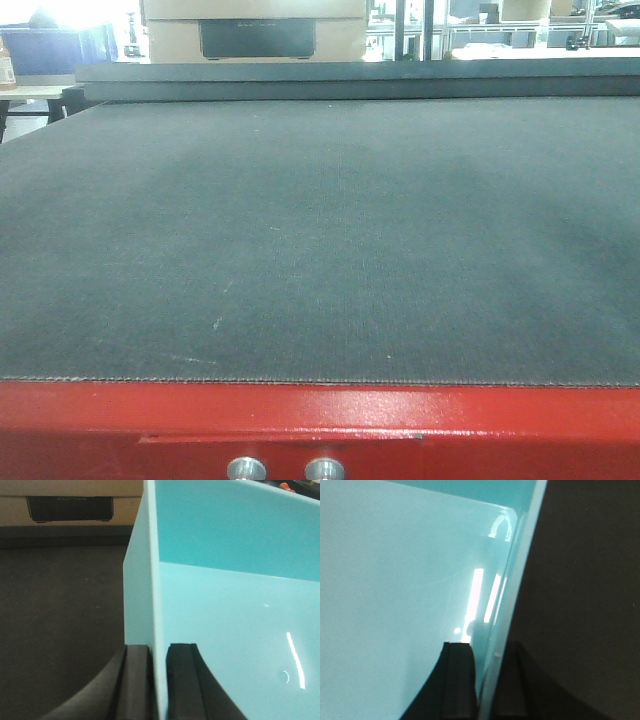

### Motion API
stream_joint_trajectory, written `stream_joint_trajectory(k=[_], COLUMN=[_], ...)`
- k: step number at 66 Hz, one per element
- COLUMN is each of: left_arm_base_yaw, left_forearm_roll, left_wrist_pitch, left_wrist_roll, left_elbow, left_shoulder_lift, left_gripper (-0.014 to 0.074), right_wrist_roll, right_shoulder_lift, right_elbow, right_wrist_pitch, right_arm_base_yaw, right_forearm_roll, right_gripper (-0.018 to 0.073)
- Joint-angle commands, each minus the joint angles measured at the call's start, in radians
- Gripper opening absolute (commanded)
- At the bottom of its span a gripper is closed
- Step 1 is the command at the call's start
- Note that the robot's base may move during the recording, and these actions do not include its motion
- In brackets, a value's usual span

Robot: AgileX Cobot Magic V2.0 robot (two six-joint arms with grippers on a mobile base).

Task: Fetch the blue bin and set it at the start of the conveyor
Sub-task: 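Hold the bin with both grippers above the grey table surface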

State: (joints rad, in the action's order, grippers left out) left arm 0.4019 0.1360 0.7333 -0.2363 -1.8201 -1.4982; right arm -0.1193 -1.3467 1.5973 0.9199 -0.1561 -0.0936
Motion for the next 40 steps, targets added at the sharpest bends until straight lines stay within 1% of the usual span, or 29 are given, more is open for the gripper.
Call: stream_joint_trajectory(k=[1, 40], left_arm_base_yaw=[0.003, 0.003], left_forearm_roll=[-0.016, -0.016], left_wrist_pitch=[-0.075, -0.075], left_wrist_roll=[-0.006, -0.006], left_elbow=[-0.012, -0.012], left_shoulder_lift=[0.016, 0.016], left_gripper=[-0.0111, -0.0111], right_wrist_roll=[0.027, 0.027], right_shoulder_lift=[0.008, 0.008], right_elbow=[0.008, 0.008], right_wrist_pitch=[-0.015, -0.024], right_arm_base_yaw=[0.002, 0.002], right_forearm_roll=[0.02, 0.02], right_gripper=[-0.0153, -0.0153])
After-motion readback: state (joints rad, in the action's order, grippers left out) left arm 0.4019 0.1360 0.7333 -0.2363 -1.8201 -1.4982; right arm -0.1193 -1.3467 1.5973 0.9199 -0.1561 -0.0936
